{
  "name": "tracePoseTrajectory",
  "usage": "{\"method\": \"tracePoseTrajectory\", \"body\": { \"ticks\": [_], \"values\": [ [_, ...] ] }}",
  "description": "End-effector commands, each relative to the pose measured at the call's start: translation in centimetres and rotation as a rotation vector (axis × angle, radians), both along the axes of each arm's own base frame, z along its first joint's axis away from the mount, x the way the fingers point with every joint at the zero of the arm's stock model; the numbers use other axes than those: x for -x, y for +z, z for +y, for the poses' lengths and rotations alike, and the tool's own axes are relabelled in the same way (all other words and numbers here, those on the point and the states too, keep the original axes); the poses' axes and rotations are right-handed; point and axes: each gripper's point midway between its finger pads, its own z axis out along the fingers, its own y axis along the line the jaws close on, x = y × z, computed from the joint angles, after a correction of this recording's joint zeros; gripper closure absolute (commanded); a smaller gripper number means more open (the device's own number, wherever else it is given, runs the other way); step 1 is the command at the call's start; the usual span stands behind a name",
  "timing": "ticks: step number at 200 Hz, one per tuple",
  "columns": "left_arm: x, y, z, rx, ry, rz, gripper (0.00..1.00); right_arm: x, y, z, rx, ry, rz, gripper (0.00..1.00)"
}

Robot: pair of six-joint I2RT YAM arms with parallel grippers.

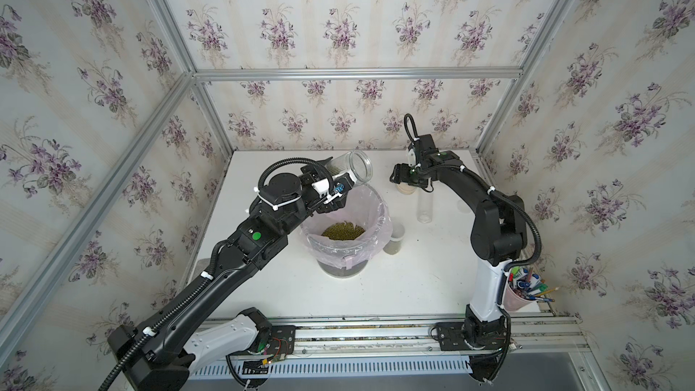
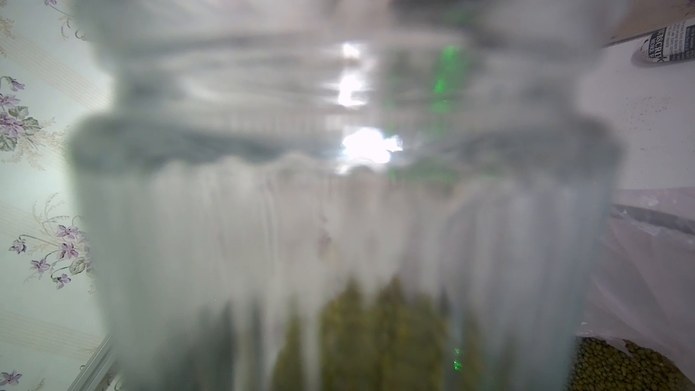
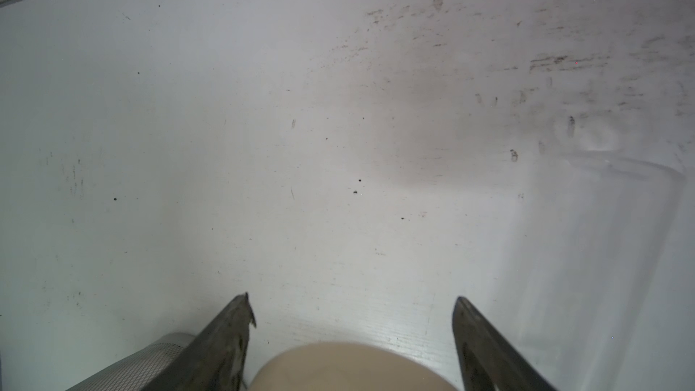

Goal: Empty moldy mung beans from jars
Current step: Place the lid at the center of the board.

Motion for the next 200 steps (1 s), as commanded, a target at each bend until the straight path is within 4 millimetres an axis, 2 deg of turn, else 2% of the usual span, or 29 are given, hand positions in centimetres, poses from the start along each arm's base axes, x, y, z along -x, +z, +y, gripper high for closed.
{"method": "tracePoseTrajectory", "body": {
  "ticks": [1, 49, 121, 169, 200],
  "values": [
    [-0.1, 2.5, 0.0, 0.057, -0.001, -0.084, 1.0, -0.6, -1.5, -0.5, 0.064, -0.02, 0.016, 0.29],
    [-0.1, 2.4, 0.1, 0.057, 0.001, -0.084, 1.0, -1.2, -4.4, -0.5, 0.1, -0.023, 0.073, 0.28],
    [-0.1, 2.4, 0.1, 0.06, 0.001, -0.081, 1.0, -1.4, -6.6, -1.0, 0.161, -0.02, 0.114, 0.19],
    [0.1, 2.5, 0.3, 0.066, 0.005, -0.09, 1.0, -1.5, -8.5, -1.4, 0.2, -0.028, 0.15, 0.18],
    [0.1, 2.6, 0.3, 0.068, 0.003, -0.089, 1.0, -1.6, -8.7, -1.7, 0.22, -0.032, 0.151, 0.18]
  ]
}}
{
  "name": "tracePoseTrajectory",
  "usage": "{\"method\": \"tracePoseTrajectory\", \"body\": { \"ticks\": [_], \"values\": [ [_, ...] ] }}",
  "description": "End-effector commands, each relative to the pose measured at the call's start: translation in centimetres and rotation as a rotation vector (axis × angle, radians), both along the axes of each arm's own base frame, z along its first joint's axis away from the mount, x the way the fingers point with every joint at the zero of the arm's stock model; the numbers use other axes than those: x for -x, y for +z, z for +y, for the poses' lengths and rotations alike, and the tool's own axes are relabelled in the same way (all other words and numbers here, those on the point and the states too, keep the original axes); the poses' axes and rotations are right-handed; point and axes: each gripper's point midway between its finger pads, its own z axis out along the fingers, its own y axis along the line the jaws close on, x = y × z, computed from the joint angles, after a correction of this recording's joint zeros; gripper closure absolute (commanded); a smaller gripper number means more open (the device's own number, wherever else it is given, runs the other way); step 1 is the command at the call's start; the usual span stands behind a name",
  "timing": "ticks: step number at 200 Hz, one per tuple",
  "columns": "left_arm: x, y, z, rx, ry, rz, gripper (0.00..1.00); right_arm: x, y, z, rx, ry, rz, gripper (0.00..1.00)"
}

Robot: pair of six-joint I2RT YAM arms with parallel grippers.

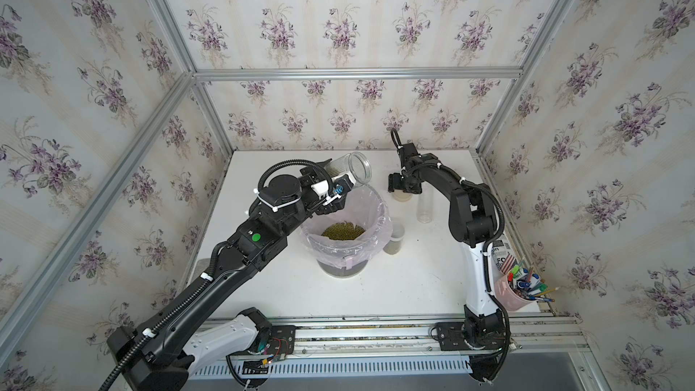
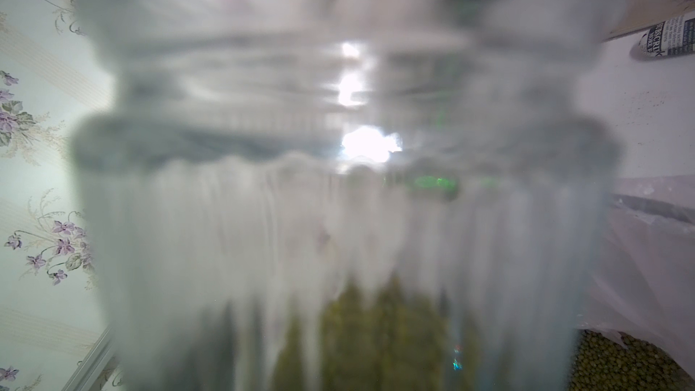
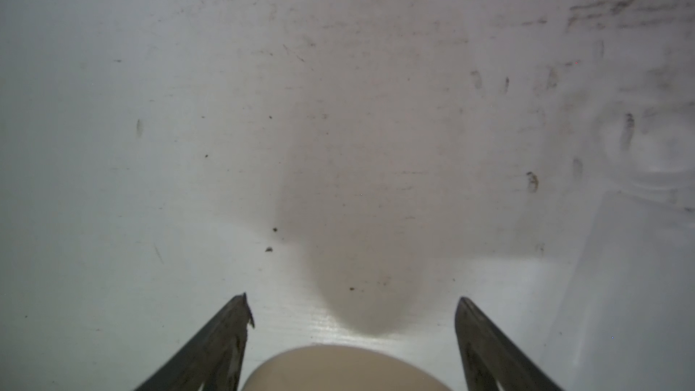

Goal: Empty moldy mung beans from jars
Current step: Place the lid at the center of the board.

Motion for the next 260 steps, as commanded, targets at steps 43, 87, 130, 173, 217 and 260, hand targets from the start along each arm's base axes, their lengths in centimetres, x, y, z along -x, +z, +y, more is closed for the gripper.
{"method": "tracePoseTrajectory", "body": {
  "ticks": [43, 87, 130, 173, 217, 260],
  "values": [
    [0.0, 3.0, 0.1, 0.068, 0.0, -0.095, 1.0, 0.2, -0.9, -0.6, 0.045, -0.004, 0.022, 0.11],
    [0.0, 3.0, 0.1, 0.068, 0.002, -0.097, 1.0, 0.2, -0.8, -0.8, 0.054, -0.007, 0.02, 0.09],
    [0.1, 3.2, 0.2, 0.074, 0.003, -0.1, 1.0, -0.1, 0.4, -0.7, 0.046, -0.012, -0.003, 0.09],
    [0.0, 3.4, 0.3, 0.074, 0.014, -0.106, 1.0, -0.5, 2.7, -0.3, 0.016, -0.015, -0.044, 0.1],
    [0.0, 3.5, 0.4, 0.056, 0.014, -0.108, 1.0, -0.8, 8.2, 0.4, -0.049, -0.01, -0.134, 0.1],
    [0.0, 4.0, 0.6, 0.049, 0.024, -0.122, 1.0, -0.2, 14.3, 0.6, -0.101, 0.003, -0.232, 0.1]
  ]
}}
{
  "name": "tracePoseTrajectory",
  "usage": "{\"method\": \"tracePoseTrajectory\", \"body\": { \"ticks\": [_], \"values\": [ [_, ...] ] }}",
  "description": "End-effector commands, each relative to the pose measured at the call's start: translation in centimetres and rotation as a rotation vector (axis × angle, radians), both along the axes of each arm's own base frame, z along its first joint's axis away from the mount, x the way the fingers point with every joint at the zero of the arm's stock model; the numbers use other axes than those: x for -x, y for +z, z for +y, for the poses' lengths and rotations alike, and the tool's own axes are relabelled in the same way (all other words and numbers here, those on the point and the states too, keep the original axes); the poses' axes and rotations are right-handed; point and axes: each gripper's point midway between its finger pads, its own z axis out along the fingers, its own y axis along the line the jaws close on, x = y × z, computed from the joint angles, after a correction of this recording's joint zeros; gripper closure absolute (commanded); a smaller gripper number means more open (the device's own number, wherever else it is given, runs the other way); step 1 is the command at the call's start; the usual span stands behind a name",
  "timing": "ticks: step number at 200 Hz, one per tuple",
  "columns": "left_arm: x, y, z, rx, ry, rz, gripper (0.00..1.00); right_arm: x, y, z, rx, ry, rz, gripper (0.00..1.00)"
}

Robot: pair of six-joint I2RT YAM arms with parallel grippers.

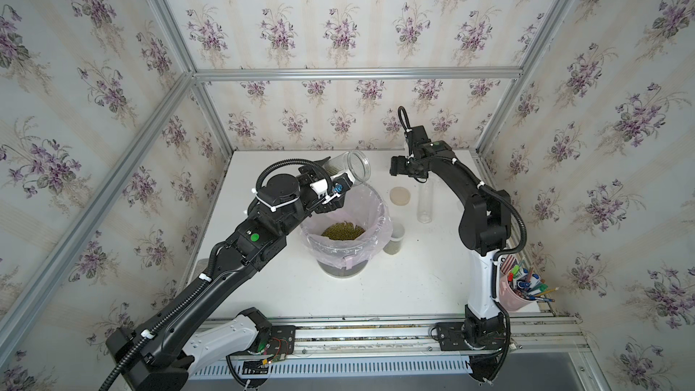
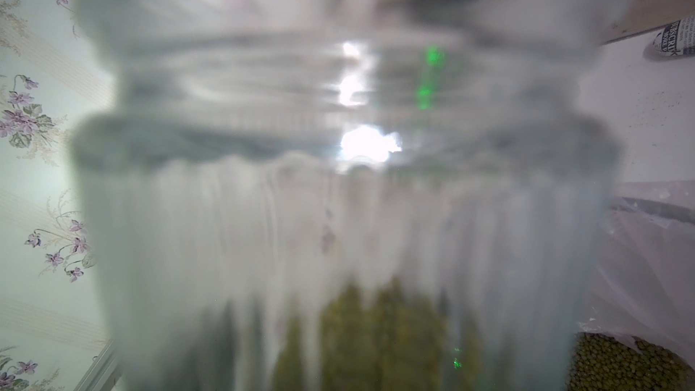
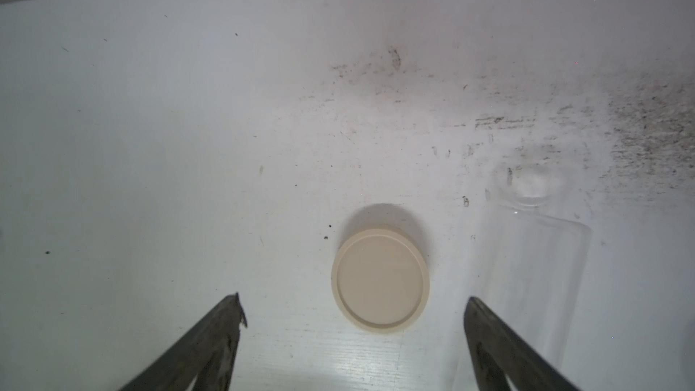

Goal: Empty moldy mung beans from jars
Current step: Place the lid at the center of the board, then pour the moldy mung beans from the jar into the trash bin.

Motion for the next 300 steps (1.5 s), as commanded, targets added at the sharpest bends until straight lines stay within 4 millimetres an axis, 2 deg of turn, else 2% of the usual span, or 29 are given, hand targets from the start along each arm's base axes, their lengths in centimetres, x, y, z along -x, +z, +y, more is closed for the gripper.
{"method": "tracePoseTrajectory", "body": {
  "ticks": [1, 52, 108, 133, 183, 225, 271, 300],
  "values": [
    [0.0, 3.2, 0.3, 0.049, 0.009, -0.101, 1.0, 0.8, 2.9, 0.3, -0.032, 0.011, -0.031, 0.1],
    [0.0, 3.4, 0.4, 0.014, 0.016, -0.128, 1.0, 2.8, 9.0, 1.0, -0.118, 0.062, -0.126, 0.14],
    [0.6, 3.5, 1.2, -0.043, 0.03, -0.165, 1.0, 6.1, 14.6, 1.7, -0.207, 0.136, -0.213, 0.13],
    [0.7, 3.3, 1.4, -0.084, 0.032, -0.188, 1.0, 7.5, 16.5, 1.9, -0.232, 0.168, -0.242, 0.14],
    [0.6, 3.1, 2.3, -0.139, 0.07, -0.199, 1.0, 9.9, 18.8, 2.1, -0.275, 0.219, -0.275, 0.14],
    [0.7, 2.9, 2.5, -0.193, 0.062, -0.215, 1.0, 10.0, 18.1, 2.4, -0.274, 0.241, -0.258, 0.14],
    [1.2, 2.8, 2.6, -0.262, 0.033, -0.234, 1.0, 10.4, 19.3, 2.4, -0.281, 0.256, -0.284, 0.14],
    [1.8, 2.8, 3.1, -0.31, 0.02, -0.239, 1.0, 11.3, 20.1, 3.0, -0.323, 0.296, -0.288, 0.14]
  ]
}}
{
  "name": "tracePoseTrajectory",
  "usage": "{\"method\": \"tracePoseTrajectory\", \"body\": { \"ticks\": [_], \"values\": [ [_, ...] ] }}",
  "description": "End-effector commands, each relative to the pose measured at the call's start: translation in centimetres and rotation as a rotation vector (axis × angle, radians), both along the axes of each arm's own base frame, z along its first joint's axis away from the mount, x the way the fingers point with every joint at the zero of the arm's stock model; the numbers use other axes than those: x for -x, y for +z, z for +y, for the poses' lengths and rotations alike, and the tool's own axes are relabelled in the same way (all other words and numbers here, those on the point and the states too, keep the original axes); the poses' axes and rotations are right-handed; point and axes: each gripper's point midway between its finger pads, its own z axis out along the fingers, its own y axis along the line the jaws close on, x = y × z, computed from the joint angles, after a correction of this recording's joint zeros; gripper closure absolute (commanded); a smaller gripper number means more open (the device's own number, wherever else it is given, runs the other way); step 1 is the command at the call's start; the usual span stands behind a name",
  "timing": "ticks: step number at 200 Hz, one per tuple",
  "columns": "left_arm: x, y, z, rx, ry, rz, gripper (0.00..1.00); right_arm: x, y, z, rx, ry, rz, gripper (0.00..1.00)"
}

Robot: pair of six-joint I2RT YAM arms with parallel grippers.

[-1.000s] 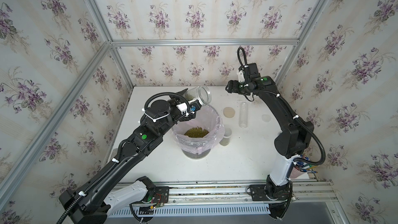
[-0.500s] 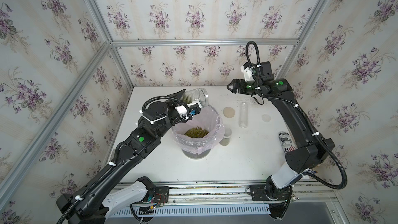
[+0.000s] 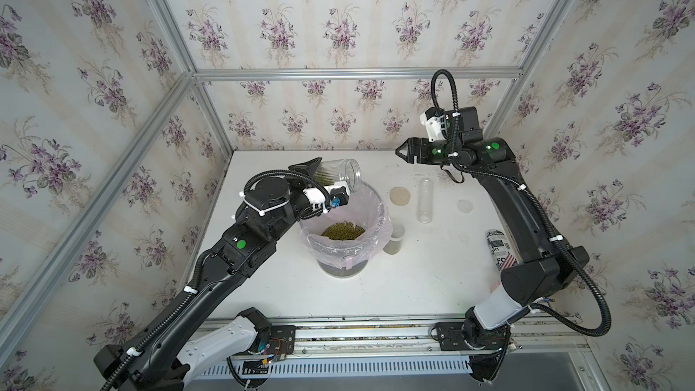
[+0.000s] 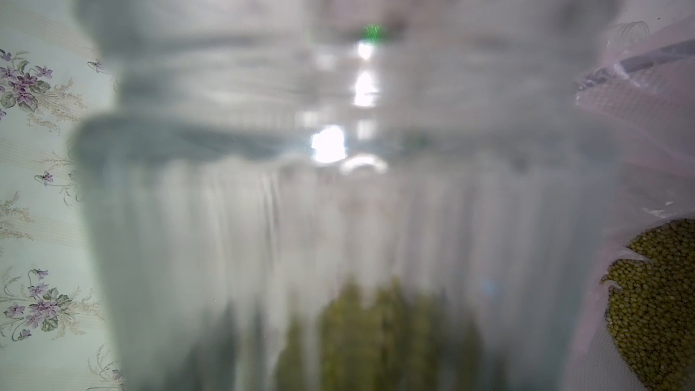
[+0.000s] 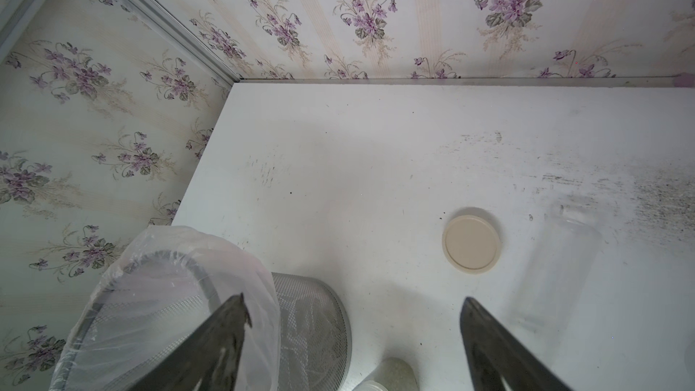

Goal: Empty moldy mung beans from jars
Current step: Pour the moldy mung beans from the jar into the trash bin.

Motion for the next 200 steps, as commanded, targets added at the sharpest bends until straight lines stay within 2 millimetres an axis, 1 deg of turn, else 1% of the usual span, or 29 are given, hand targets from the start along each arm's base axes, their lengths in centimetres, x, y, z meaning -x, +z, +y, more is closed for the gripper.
{"method": "tracePoseTrajectory", "body": {
  "ticks": [1, 26, 55, 93, 133, 159, 200],
  "values": [
    [0.6, 2.4, 0.2, -0.01, -0.021, -0.087, 1.0, 0.9, 1.1, 0.6, -0.03, 0.053, -0.021, 0.14],
    [1.3, 2.1, 0.9, -0.053, -0.022, -0.09, 1.0, 1.7, 2.1, 1.3, -0.055, 0.102, -0.043, 0.14],
    [1.8, 1.2, 1.6, -0.125, -0.027, -0.095, 1.0, 2.2, 2.7, 2.1, -0.075, 0.155, -0.055, 0.15],
    [1.9, 0.9, 2.6, -0.149, -0.013, -0.086, 1.0, 3.6, 4.1, 3.2, -0.109, 0.213, -0.081, 0.15],
    [1.5, 1.3, 4.1, -0.193, 0.018, -0.091, 1.0, 5.2, 4.4, 3.8, -0.129, 0.253, -0.089, 0.15],
    [2.0, 1.4, 4.2, -0.211, 0.0, -0.111, 1.0, 5.6, 4.2, 3.9, -0.16, 0.254, -0.091, 0.15],
    [1.9, 1.0, 4.3, -0.266, -0.009, -0.103, 1.0, 6.4, 4.2, 4.3, -0.203, 0.281, -0.093, 0.16]
  ]
}}
